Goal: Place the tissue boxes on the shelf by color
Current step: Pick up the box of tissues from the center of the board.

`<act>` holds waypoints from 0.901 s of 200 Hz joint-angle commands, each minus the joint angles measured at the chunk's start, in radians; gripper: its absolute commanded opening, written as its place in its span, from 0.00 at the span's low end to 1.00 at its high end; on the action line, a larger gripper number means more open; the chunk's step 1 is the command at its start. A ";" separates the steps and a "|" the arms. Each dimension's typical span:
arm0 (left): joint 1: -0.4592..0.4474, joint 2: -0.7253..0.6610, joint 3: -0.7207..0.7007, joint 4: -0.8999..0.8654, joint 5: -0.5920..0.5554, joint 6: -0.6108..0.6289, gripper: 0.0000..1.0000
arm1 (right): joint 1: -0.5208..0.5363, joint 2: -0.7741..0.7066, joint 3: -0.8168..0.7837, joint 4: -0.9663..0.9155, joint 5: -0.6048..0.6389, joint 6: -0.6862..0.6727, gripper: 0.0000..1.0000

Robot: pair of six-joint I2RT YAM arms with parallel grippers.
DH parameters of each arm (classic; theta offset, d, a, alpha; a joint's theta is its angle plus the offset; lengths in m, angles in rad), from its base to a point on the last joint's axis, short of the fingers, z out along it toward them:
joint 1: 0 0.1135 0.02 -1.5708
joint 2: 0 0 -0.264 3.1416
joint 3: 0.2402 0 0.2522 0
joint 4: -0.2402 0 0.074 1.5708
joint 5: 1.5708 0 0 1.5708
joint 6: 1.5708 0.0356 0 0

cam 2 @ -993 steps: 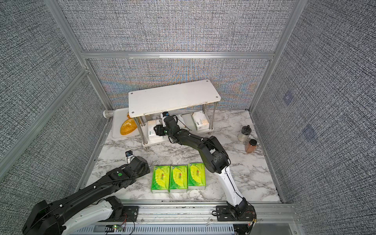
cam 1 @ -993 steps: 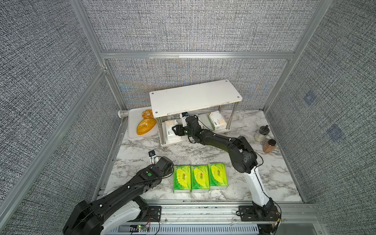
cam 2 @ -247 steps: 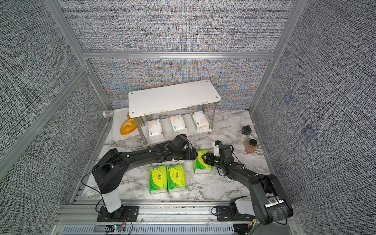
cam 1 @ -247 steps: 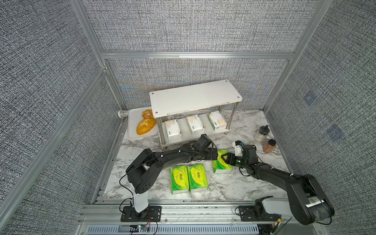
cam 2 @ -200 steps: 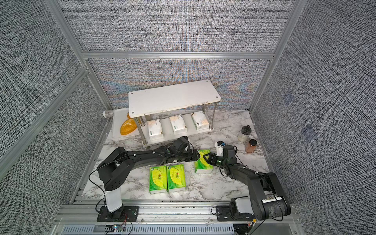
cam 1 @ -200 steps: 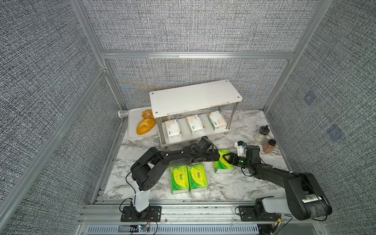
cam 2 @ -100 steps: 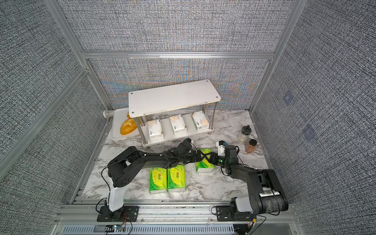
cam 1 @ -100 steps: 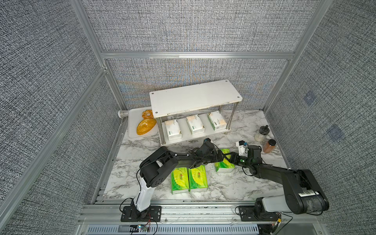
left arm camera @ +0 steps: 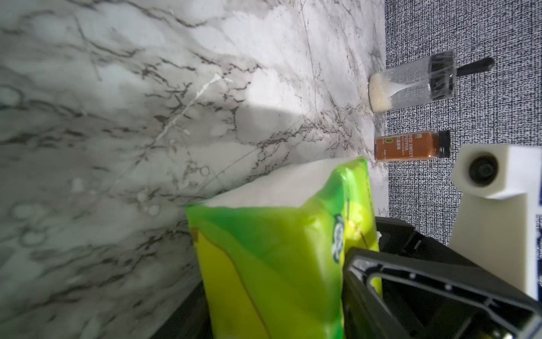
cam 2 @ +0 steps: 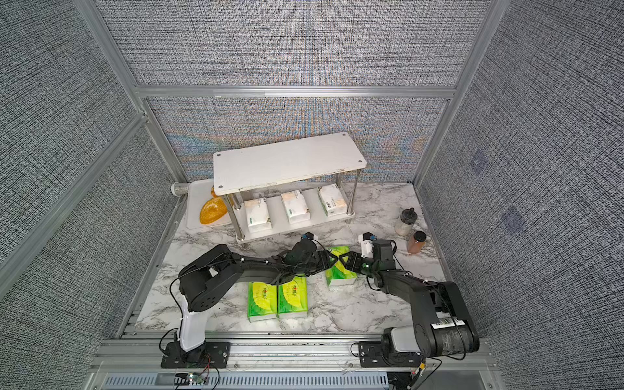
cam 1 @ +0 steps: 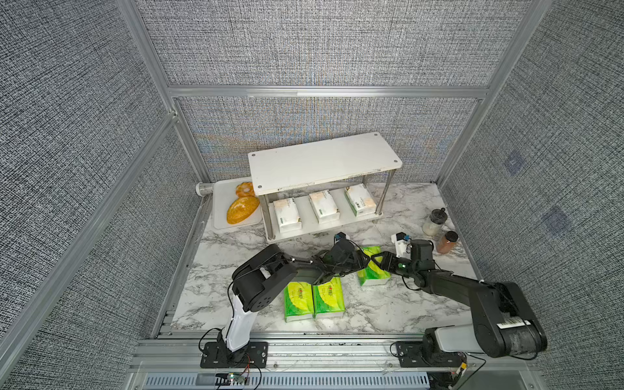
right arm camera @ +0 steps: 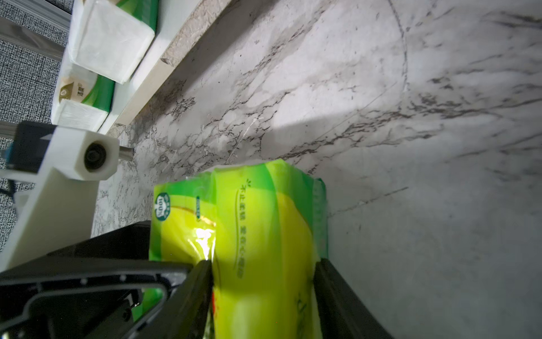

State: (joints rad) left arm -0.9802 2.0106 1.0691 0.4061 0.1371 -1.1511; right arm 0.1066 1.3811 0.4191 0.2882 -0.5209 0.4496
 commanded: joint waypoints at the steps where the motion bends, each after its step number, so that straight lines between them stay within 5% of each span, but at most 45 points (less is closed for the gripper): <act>1: -0.002 -0.043 0.016 -0.070 -0.031 0.027 0.60 | 0.001 -0.024 0.020 -0.124 0.050 -0.020 0.64; 75: -0.011 -0.108 0.164 -0.371 -0.033 0.221 0.57 | -0.007 -0.195 0.222 -0.370 0.194 -0.071 0.77; 180: -0.066 -0.382 0.485 -0.875 -0.200 0.492 0.56 | -0.066 -0.149 0.290 -0.383 0.225 -0.075 0.79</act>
State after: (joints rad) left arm -1.0466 1.6844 1.5013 -0.4057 0.0105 -0.7406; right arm 0.0406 1.2312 0.7124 -0.0792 -0.2996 0.3832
